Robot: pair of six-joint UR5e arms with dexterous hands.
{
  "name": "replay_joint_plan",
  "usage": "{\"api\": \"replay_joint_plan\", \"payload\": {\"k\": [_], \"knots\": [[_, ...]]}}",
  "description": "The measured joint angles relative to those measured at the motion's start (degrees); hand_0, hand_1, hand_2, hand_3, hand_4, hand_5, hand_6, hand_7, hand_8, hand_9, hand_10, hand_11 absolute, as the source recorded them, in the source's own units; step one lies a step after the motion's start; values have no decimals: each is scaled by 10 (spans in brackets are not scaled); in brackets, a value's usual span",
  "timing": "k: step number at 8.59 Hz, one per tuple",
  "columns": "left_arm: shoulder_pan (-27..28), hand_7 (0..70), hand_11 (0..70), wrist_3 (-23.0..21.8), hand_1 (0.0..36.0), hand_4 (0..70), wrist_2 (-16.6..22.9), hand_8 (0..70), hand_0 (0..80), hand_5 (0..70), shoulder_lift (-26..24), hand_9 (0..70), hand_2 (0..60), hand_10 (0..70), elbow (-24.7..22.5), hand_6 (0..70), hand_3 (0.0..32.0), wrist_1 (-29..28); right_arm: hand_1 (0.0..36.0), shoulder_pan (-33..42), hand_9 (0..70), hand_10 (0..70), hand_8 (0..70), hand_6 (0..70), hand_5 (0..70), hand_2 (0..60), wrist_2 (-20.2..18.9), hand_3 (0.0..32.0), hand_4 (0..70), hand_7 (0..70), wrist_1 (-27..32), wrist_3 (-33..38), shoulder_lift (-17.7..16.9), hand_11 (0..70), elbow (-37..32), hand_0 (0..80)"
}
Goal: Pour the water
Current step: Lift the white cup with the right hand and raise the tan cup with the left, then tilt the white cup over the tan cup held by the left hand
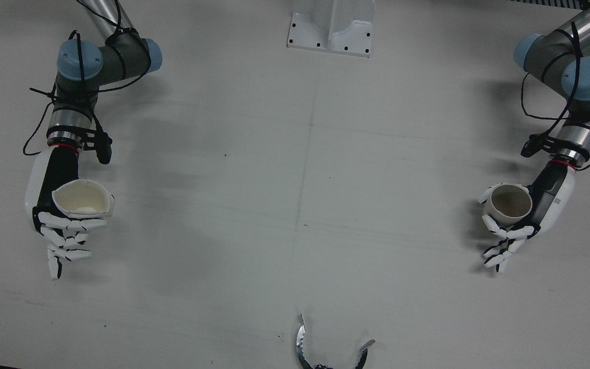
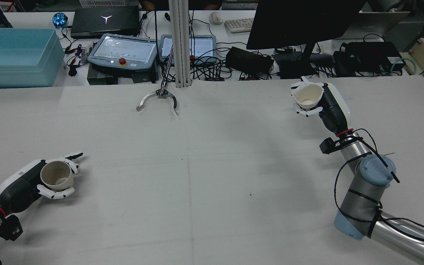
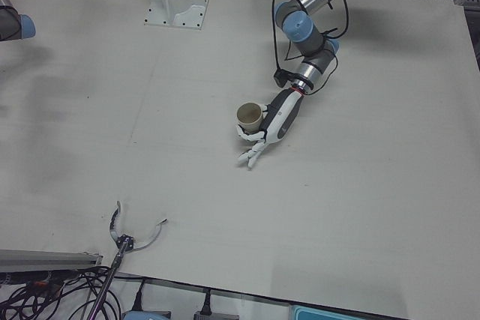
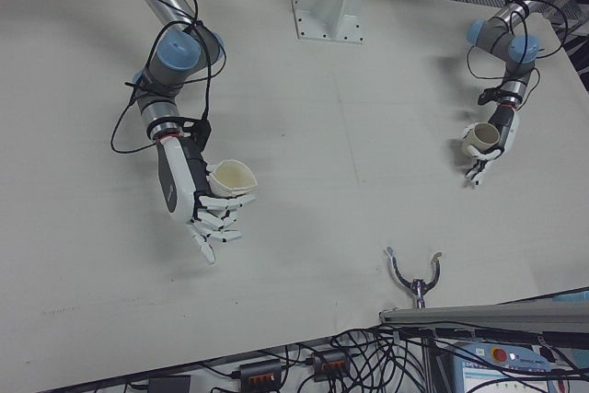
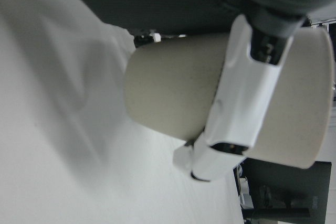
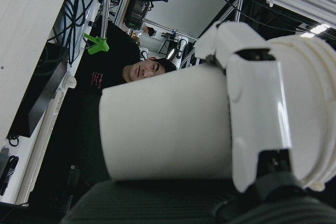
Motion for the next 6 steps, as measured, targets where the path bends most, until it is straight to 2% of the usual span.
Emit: {"api": "replay_joint_plan", "payload": {"k": [2, 4, 6], "knots": [[25, 150, 167, 10, 360, 700, 31, 55, 800, 700, -73, 20, 600, 92, -6, 125, 0, 57, 360, 9, 324, 41, 256, 527, 164, 509, 0, 0, 700, 700, -19, 1, -10, 83, 38, 800], [28, 156, 166, 15, 360, 700, 67, 55, 800, 700, -142, 20, 600, 92, -11, 129, 0, 106, 360, 11, 328, 38, 258, 533, 165, 503, 0, 0, 700, 700, -31, 1, -17, 78, 68, 800], [29, 159, 170, 22, 360, 700, 77, 57, 800, 700, -208, 23, 600, 94, -12, 136, 0, 149, 360, 9, 325, 37, 258, 537, 168, 496, -1, 0, 700, 700, -33, 1, -19, 78, 82, 800]]}}
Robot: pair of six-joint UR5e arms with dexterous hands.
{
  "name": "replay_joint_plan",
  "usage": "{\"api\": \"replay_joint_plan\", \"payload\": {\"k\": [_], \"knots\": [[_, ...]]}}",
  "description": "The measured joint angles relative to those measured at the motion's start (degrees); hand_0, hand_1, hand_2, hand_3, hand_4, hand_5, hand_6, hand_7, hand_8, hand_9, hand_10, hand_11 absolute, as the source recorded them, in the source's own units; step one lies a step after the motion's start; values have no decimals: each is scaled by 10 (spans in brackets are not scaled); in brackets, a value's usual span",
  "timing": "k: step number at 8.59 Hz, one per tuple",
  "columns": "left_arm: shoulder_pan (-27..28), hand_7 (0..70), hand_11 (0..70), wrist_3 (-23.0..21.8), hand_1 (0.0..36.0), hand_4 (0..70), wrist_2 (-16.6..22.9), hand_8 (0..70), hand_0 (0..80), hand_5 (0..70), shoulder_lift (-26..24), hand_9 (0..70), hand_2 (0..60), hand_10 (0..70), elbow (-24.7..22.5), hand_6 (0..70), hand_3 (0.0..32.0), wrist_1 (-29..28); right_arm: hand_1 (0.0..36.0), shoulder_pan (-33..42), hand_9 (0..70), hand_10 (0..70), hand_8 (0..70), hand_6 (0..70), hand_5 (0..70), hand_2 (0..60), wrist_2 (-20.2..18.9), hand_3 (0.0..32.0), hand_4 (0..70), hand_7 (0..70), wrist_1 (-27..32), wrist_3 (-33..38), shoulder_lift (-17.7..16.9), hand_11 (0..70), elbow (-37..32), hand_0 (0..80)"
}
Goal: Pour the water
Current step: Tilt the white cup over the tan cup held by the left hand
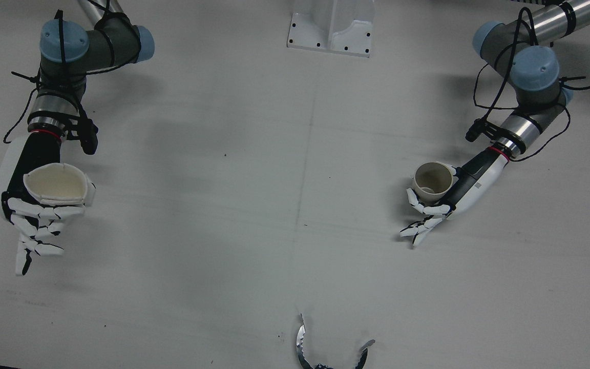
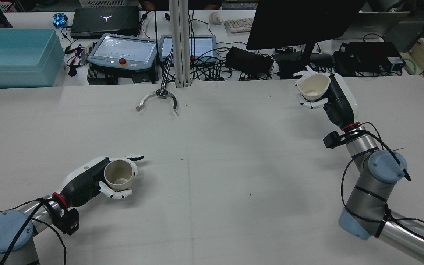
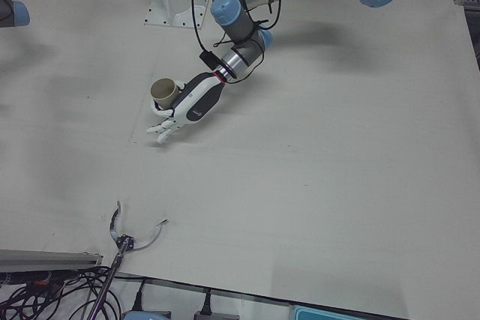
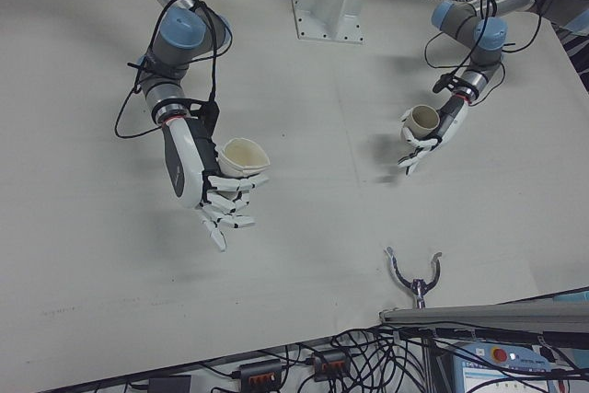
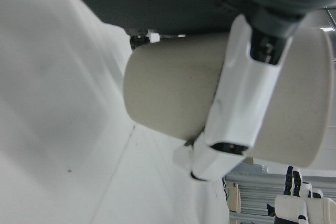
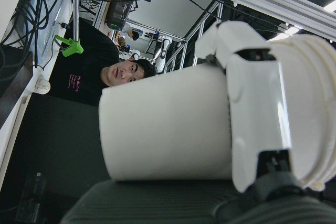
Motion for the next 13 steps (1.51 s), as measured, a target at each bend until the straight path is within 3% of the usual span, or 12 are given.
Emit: {"api": "replay_joint_plan", "payload": {"k": [3, 5, 8, 9, 10, 13], "knots": [[17, 166, 172, 35, 360, 700, 7, 59, 800, 700, -114, 24, 600, 96, 45, 146, 0, 30, 360, -39, 310, 33, 245, 511, 172, 472, -1, 0, 700, 700, -37, -7, 4, 76, 55, 800], [32, 166, 171, 44, 360, 700, 9, 59, 800, 700, -169, 24, 600, 95, 84, 147, 0, 34, 360, -86, 284, 23, 223, 498, 170, 467, 0, 0, 700, 700, -51, -51, 6, 63, 114, 800], [36, 159, 167, 46, 360, 700, 9, 56, 800, 700, -189, 21, 600, 93, 97, 139, 0, 38, 360, -136, 248, 19, 199, 478, 161, 488, 0, 0, 700, 696, -120, -213, 6, 54, 259, 800], [36, 158, 168, 46, 360, 700, 9, 56, 800, 700, -190, 21, 600, 93, 96, 136, 0, 39, 360, -142, 229, 10, 188, 491, 171, 535, -2, 0, 700, 700, -149, -254, 5, 44, 283, 800], [39, 156, 167, 46, 360, 700, 9, 55, 800, 700, -190, 20, 600, 92, 95, 133, 0, 40, 360, -145, 174, 0, 151, 488, 180, 491, -5, 0, 569, 669, -182, -292, 5, 35, 299, 800], [44, 151, 173, 47, 360, 700, 8, 56, 800, 700, -190, 22, 600, 96, 93, 134, 0, 40, 360, -143, 188, 6, 161, 483, 174, 509, -46, 0, 511, 640, -250, -434, 7, 43, 334, 800]]}}
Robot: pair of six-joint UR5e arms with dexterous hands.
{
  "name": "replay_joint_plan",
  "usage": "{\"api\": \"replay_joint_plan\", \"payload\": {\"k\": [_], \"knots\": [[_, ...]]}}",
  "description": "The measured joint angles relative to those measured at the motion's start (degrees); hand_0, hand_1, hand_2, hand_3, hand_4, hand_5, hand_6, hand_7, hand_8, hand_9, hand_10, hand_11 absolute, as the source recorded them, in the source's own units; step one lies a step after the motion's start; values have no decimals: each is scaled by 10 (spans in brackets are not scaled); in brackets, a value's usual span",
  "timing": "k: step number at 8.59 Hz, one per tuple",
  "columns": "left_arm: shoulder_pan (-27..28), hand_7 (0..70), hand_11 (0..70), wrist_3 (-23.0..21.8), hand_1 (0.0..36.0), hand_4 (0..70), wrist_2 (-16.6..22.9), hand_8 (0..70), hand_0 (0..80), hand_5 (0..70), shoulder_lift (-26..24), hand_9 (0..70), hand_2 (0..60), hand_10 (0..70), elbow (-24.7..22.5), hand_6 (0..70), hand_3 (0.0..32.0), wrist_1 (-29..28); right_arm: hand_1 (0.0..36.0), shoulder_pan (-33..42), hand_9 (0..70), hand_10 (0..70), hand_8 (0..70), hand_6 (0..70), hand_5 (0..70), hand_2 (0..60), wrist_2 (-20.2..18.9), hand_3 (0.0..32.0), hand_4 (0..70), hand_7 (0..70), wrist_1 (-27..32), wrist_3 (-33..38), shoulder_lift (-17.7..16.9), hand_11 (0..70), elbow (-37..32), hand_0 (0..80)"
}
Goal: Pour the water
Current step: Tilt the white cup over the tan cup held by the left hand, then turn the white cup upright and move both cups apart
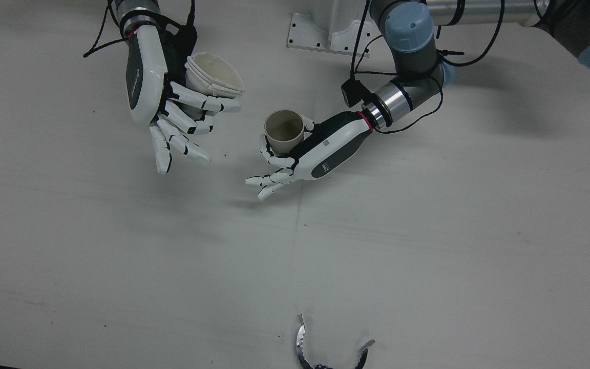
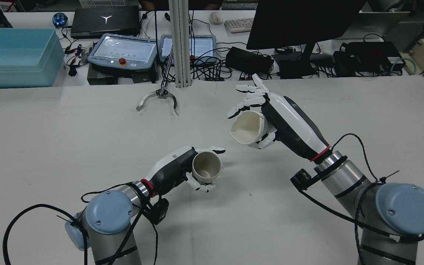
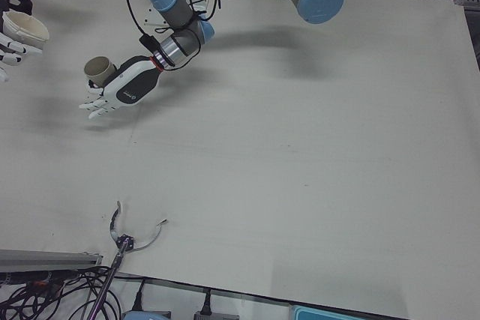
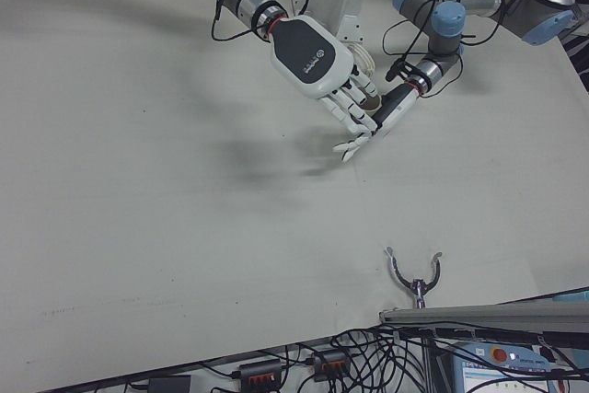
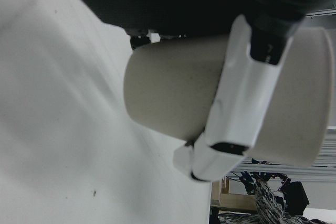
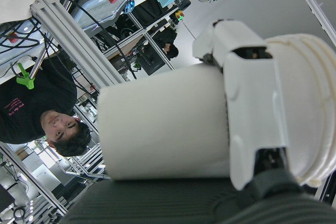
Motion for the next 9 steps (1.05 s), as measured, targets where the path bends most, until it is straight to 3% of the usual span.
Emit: {"api": "replay_joint_plan", "payload": {"k": [1, 2, 3, 6, 7, 8, 9], "knots": [[0, 148, 173, 0, 360, 700, 0, 55, 800, 700, 0, 21, 600, 96, 1, 132, 0, -1, 360, 0, 185, 3, 158, 475, 174, 517, -11, 0, 488, 629, -6, -44, 2, 39, 2, 800], [0, 147, 173, 0, 360, 700, 0, 55, 800, 700, 0, 22, 600, 96, 2, 131, 0, -2, 360, 1, 192, 4, 163, 488, 176, 586, -19, 0, 512, 652, -8, -78, 4, 41, 2, 800], [-1, 144, 173, 1, 360, 700, -1, 55, 800, 700, 1, 22, 600, 96, 2, 130, 0, -3, 360, 2, 207, 9, 174, 502, 179, 600, -23, 0, 509, 663, -14, -103, 4, 49, 2, 800], [-2, 143, 172, 1, 360, 700, -1, 54, 800, 700, 3, 20, 600, 95, 3, 127, 0, -5, 360, 11, 226, 19, 189, 495, 175, 562, -24, 0, 432, 640, -35, -134, 7, 60, -3, 800], [-4, 142, 171, 0, 360, 700, -1, 52, 800, 700, 3, 19, 600, 94, 2, 124, 0, -6, 360, 27, 273, 40, 221, 464, 163, 524, -16, 0, 393, 606, -33, -122, 8, 85, -7, 726], [-7, 140, 170, -1, 360, 700, -1, 53, 800, 700, 3, 18, 600, 93, -1, 123, 0, -6, 347, 39, 284, 40, 226, 439, 153, 510, 10, 0, 369, 595, -30, -66, 7, 84, -19, 641], [-16, 139, 168, -2, 360, 700, 0, 52, 800, 700, 5, 18, 600, 92, -5, 122, 0, -6, 352, 47, 285, 33, 228, 436, 154, 514, 55, 0, 356, 603, -29, 48, 6, 73, -51, 645]]}}
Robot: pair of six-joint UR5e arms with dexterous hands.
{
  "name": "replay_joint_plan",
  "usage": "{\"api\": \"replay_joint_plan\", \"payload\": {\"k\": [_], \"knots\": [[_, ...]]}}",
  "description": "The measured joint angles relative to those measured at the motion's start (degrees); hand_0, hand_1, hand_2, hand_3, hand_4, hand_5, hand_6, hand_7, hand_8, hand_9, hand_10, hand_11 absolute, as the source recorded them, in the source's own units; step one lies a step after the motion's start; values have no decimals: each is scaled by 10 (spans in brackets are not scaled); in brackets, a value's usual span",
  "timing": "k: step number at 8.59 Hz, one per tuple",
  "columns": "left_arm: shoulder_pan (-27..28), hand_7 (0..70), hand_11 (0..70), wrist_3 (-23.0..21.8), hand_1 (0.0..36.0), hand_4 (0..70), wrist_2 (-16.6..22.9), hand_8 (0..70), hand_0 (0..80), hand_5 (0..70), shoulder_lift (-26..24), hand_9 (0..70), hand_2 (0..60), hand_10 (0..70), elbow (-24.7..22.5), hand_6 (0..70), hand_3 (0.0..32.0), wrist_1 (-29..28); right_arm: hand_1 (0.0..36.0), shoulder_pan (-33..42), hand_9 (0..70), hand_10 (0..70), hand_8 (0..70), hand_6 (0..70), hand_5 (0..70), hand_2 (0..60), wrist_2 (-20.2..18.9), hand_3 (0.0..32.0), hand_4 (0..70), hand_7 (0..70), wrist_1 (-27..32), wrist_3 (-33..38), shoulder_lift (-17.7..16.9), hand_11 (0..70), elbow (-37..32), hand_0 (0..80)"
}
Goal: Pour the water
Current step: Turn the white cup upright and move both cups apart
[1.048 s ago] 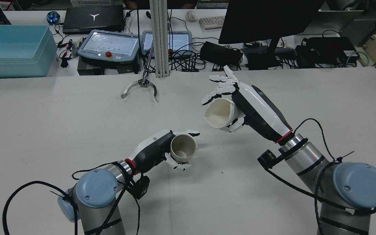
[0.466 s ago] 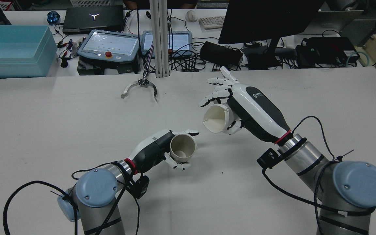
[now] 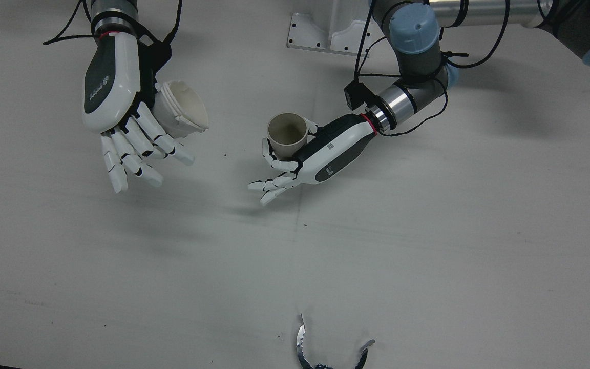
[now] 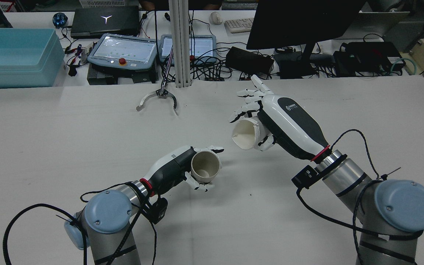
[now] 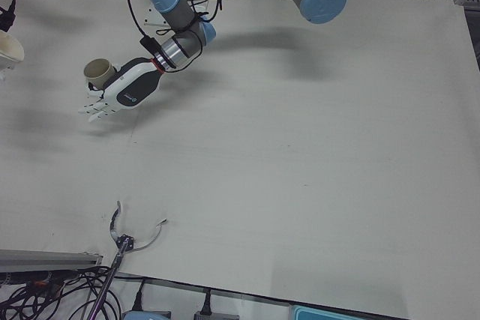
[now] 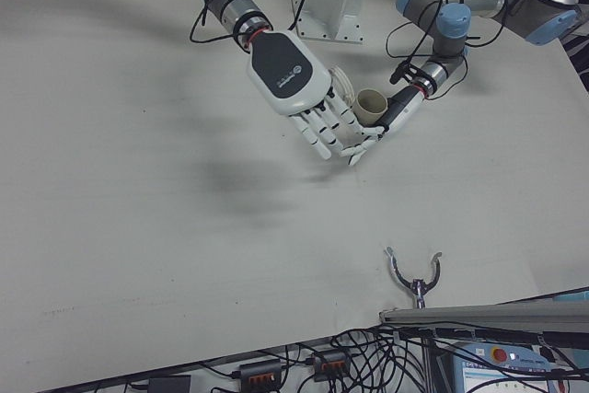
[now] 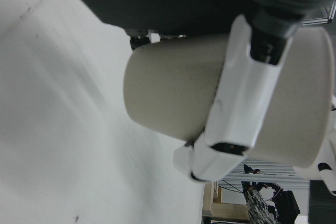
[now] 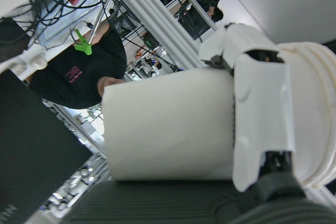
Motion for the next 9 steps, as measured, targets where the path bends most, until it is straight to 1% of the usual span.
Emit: {"api": "replay_joint_plan", "payload": {"k": [1, 2, 3, 4, 5, 6, 7, 8, 9], "knots": [[-11, 138, 165, -1, 360, 700, 1, 50, 800, 700, 6, 14, 600, 90, -9, 119, 0, 0, 354, 4, 287, 30, 230, 434, 154, 520, 46, 0, 349, 607, 7, 155, 0, 69, -57, 642], [-23, 146, 166, -3, 360, 700, 1, 50, 800, 700, 25, 15, 600, 90, -29, 125, 0, 3, 331, 12, 297, 38, 233, 399, 145, 486, 70, 0, 335, 576, 13, 262, -4, 78, -99, 616], [-39, 144, 165, -6, 360, 700, 2, 50, 800, 700, 48, 14, 600, 90, -53, 123, 0, 9, 314, 19, 328, 51, 253, 400, 141, 486, 81, 0, 366, 587, 19, 329, -17, 95, -122, 599], [-62, 142, 163, -15, 360, 700, 11, 50, 800, 700, 73, 14, 600, 89, -73, 119, 0, 15, 281, 23, 358, 69, 273, 382, 131, 461, 85, 0, 408, 577, 23, 374, -36, 117, -134, 570], [-83, 139, 164, -23, 360, 700, 18, 50, 800, 700, 98, 14, 600, 89, -88, 117, 0, 18, 260, 25, 402, 86, 301, 362, 130, 425, 86, 0, 364, 568, 26, 403, -53, 140, -146, 553], [-102, 139, 165, -28, 360, 700, 21, 50, 800, 700, 127, 15, 600, 90, -106, 118, 0, 18, 246, 25, 428, 88, 315, 322, 123, 394, 86, 0, 332, 560, 47, 430, -68, 143, -183, 542], [-113, 136, 165, -34, 360, 700, 23, 49, 800, 700, 150, 15, 600, 90, -117, 114, 0, 18, 247, 24, 442, 86, 325, 329, 121, 408, 83, 0, 400, 594, 96, 444, -76, 138, -241, 546], [-118, 137, 165, -40, 360, 700, 23, 48, 800, 700, 163, 14, 600, 90, -123, 113, 0, 18, 256, 21, 464, 92, 342, 355, 121, 458, 77, 0, 557, 652, 165, 452, -77, 145, -313, 557], [-121, 137, 167, -42, 360, 700, 23, 49, 800, 700, 169, 16, 600, 91, -125, 115, 0, 18, 257, 19, 499, 112, 367, 380, 119, 512, 73, 0, 700, 700, 231, 457, -75, 171, -387, 558]]}}
